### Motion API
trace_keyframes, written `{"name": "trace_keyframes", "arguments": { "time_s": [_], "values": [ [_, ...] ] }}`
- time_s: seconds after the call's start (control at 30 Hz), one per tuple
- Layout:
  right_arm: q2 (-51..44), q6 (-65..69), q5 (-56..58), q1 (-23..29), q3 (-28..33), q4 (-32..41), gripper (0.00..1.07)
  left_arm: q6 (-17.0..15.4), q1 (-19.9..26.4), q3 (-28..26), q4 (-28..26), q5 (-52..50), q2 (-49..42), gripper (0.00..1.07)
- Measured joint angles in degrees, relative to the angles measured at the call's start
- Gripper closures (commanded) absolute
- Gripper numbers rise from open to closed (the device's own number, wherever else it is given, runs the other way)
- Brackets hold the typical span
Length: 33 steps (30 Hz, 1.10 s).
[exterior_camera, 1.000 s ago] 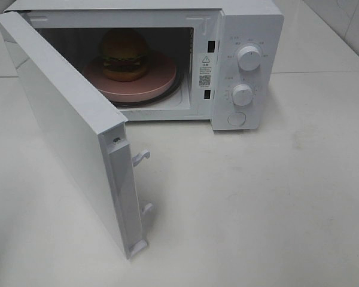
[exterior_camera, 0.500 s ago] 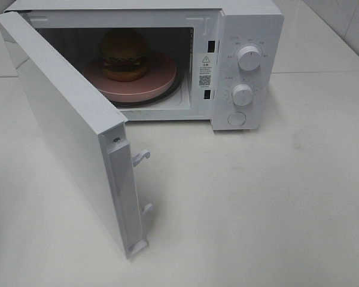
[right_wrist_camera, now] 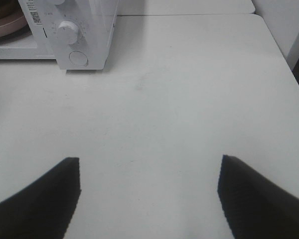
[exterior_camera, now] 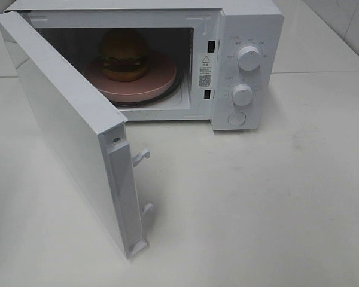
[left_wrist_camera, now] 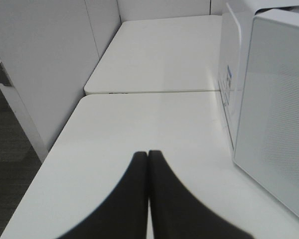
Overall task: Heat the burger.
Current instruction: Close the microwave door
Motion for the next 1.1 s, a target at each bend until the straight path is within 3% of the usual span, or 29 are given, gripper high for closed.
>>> {"name": "trace_keyframes", "arguments": {
  "time_s": [0.1, 0.2, 0.23, 0.27, 0.33, 0.37, 0.4, 0.43, 0.47, 0.5, 0.53, 0.57, 0.6, 0.63, 0.83, 1.1],
  "values": [
    [0.0, 0.0, 0.0, 0.0, 0.0, 0.0, 0.31, -0.7, -0.1, 0.1, 0.1, -3.2, 3.5, 1.07],
    [0.0, 0.0, 0.0, 0.0, 0.0, 0.0, 0.31, -3.5, -0.1, 0.1, 1.7, -6.5, 6.8, 1.07],
    [0.0, 0.0, 0.0, 0.0, 0.0, 0.0, 0.31, -6.9, -0.1, 0.2, 4.8, -9.2, 9.1, 1.07],
    [0.0, 0.0, 0.0, 0.0, 0.0, 0.0, 0.31, -6.9, -0.1, 0.2, 4.8, -9.2, 9.1, 1.07],
    [0.0, 0.0, 0.0, 0.0, 0.0, 0.0, 0.31, -13.8, -0.1, 0.3, 11.7, -13.0, 12.3, 1.07],
    [0.0, 0.0, 0.0, 0.0, 0.0, 0.0, 0.31, -13.8, -0.1, 0.3, 11.7, -13.0, 12.3, 1.07],
    [0.0, 0.0, 0.0, 0.0, 0.0, 0.0, 0.31, -18.8, -0.1, 0.3, 17.4, -15.5, 14.4, 1.07],
    [0.0, 0.0, 0.0, 0.0, 0.0, 0.0, 0.31, -21.1, -0.1, 0.3, 20.7, -16.6, 15.4, 1.07],
    [0.0, 0.0, 0.0, 0.0, 0.0, 0.0, 0.31, -21.1, -0.1, 0.3, 20.7, -16.6, 15.4, 1.07],
    [0.0, 0.0, 0.0, 0.0, 0.0, 0.0, 0.31, -26.4, -0.1, 0.3, 27.0, -19.5, 17.8, 1.07],
    [0.0, 0.0, 0.0, 0.0, 0.0, 0.0, 0.31, -29.0, -0.1, 0.3, 29.2, -21.1, 19.0, 1.07],
    [0.0, 0.0, 0.0, 0.0, 0.0, 0.0, 0.31, -29.0, -0.1, 0.3, 29.2, -21.1, 19.0, 1.07],
    [0.0, 0.0, 0.0, 0.0, 0.0, 0.0, 0.31, -32.9, -0.1, 0.3, 33.6, -24.1, 21.3, 1.07],
    [0.0, 0.0, 0.0, 0.0, 0.0, 0.0, 0.31, -34.4, -0.1, 0.3, 35.6, -25.9, 22.6, 1.07],
    [0.0, 0.0, 0.0, 0.0, 0.0, 0.0, 0.31, -38.6, -0.1, 0.3, 42.9, -35.8, 30.7, 1.07],
    [0.0, 0.0, 0.0, 0.0, 0.0, 0.0, 0.31, -39.0, -2.6, -1.0, 43.6, -38.3, 35.6, 1.07]
  ]
}}
